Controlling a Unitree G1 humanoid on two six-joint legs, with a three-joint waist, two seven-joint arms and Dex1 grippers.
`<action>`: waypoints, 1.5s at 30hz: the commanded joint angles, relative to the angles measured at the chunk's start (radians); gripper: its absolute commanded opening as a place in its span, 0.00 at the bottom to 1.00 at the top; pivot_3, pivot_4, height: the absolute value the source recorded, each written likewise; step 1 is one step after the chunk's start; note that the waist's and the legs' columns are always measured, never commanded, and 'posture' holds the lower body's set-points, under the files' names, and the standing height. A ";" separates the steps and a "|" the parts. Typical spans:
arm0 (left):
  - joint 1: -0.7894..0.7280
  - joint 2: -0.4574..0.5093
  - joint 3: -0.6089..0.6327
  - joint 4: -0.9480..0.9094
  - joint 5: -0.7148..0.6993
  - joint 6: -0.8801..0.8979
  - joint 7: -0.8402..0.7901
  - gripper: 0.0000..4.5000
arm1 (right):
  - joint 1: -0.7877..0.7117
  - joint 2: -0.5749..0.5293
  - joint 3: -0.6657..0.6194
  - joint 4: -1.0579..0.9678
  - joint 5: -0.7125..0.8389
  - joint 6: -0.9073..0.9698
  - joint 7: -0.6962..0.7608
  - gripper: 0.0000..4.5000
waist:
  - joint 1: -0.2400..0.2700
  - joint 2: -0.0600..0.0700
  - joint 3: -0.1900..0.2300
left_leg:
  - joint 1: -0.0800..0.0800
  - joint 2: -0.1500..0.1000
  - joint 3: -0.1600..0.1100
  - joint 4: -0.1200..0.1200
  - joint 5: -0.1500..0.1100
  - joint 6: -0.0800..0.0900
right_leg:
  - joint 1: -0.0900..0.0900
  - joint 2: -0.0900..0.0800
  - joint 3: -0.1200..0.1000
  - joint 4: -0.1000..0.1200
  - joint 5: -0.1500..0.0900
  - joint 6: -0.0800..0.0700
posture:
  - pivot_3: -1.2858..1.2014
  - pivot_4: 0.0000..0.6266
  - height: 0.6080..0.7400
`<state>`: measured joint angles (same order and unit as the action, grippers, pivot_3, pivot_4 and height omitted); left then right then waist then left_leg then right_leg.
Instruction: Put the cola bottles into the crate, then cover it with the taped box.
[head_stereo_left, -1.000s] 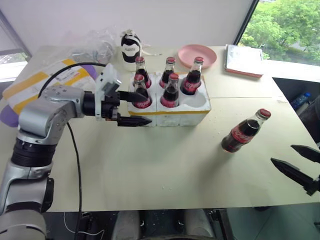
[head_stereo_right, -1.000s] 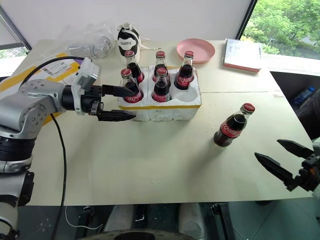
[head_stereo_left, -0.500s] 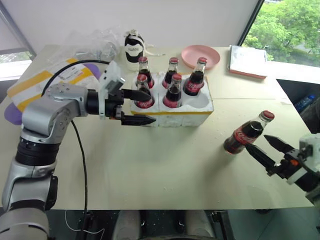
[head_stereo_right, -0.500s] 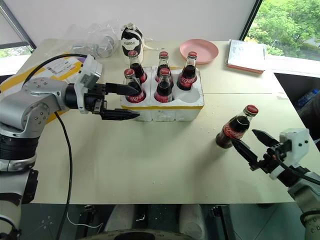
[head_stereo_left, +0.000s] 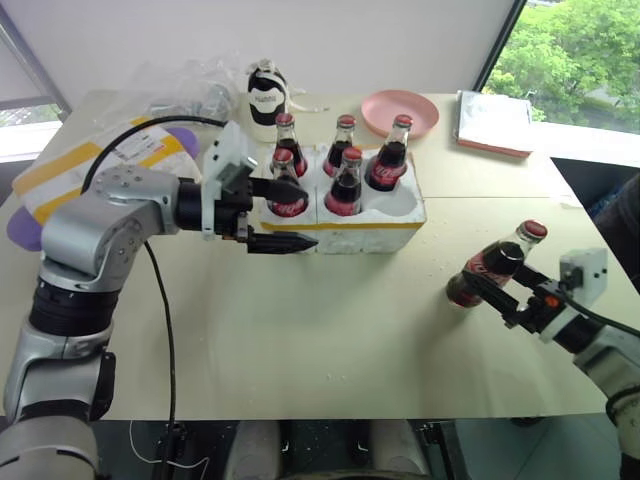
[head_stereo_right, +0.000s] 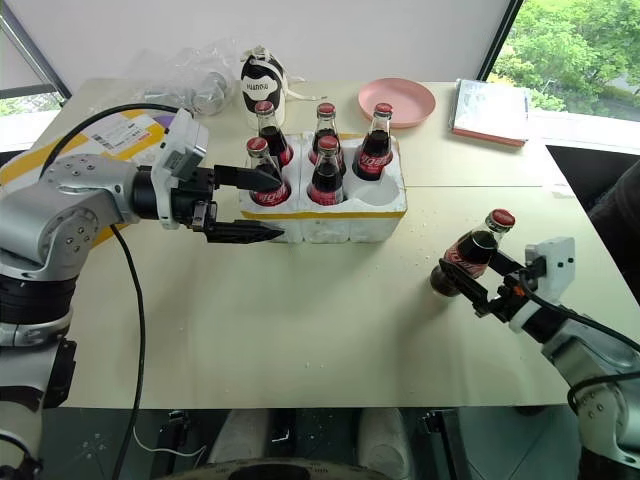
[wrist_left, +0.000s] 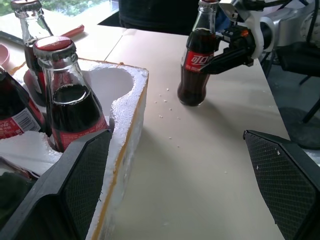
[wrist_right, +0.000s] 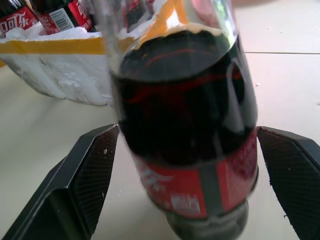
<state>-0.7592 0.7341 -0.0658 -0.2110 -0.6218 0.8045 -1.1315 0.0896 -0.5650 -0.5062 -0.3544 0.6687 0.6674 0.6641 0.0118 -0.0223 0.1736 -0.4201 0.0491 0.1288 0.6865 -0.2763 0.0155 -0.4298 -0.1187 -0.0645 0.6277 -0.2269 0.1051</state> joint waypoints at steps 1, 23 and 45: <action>-0.006 0.001 0.011 -0.034 -0.011 0.001 0.009 1.00 | -0.033 -0.003 -0.009 0.024 0.016 -0.029 -0.006 0.81 | 0.001 0.000 0.000 | 0.000 0.000 0.000 0.000 0.000 0.000 | 0.000 0.000 0.000 0.000 0.000 0.000 | 0.52 0.24 1.00; 0.031 0.007 0.047 -0.023 0.000 -0.031 0.054 1.00 | -0.681 -0.140 0.155 0.164 0.082 0.032 -0.056 0.62 | -0.007 0.005 0.003 | -0.001 0.000 0.001 -0.002 0.001 -0.001 | -0.002 0.001 0.000 0.000 0.001 0.001 | 0.52 0.24 1.00; 0.104 0.055 0.134 -0.082 -0.027 -0.010 0.140 1.00 | -0.756 -0.035 0.413 0.245 -0.068 -0.017 0.073 0.62 | -0.007 0.005 0.003 | -0.006 0.001 0.002 -0.002 0.004 -0.007 | -0.006 0.001 0.000 0.000 0.001 0.002 | 0.52 0.24 1.00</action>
<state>-0.6549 0.7830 0.0297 -0.2588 -0.6327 0.7987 -0.9967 -0.6465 -0.6057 -0.1069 -0.0835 0.6049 0.6739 0.7143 0.0045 -0.0171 0.1771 -0.4256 0.0497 0.1310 0.6849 -0.2722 0.0088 -0.4359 -0.1181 -0.0649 0.6282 -0.2260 0.1066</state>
